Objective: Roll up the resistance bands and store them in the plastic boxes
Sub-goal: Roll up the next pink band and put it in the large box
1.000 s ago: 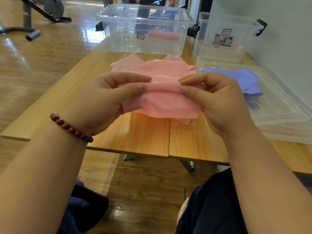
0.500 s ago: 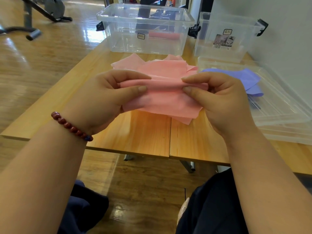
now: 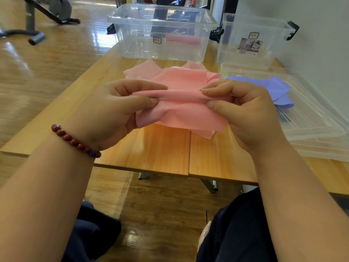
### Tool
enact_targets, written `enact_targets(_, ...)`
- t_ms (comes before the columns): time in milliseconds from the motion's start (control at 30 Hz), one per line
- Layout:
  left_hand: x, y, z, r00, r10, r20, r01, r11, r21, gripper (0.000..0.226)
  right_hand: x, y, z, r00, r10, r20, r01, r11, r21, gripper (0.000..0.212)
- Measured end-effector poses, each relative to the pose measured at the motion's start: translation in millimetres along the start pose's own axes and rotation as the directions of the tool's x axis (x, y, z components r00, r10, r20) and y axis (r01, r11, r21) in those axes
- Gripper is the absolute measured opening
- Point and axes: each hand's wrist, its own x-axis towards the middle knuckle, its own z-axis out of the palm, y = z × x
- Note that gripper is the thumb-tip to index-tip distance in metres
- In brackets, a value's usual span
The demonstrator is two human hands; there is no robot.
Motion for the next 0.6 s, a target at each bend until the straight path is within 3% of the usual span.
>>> enact_targets(133, -0.2, 0.5, -1.4, 1.000, -0.031, -0.006, 0.031, 0.999, -0.012, 0.032, -0.9, -1.3, 0.8, 1.000, -0.008, -0.003, 0.008, 1.000, -0.003, 0.016)
enact_targets(433, 1.8, -2.0, 5.8, 0.997, -0.008, -0.082, 0.007, 1.000, -0.011, 0.019, -0.4, 0.9, 0.8, 1.000, 0.024, -0.011, -0.025, 0.994, -0.110, 0.026)
enact_targets(600, 2.1, -2.5, 6.4, 0.996, 0.002, -0.093, -0.003, 1.000, -0.007, 0.038, -1.6, 0.7, 1.4, 1.000, 0.014, -0.022, -0.017, 0.990, -0.137, 0.023)
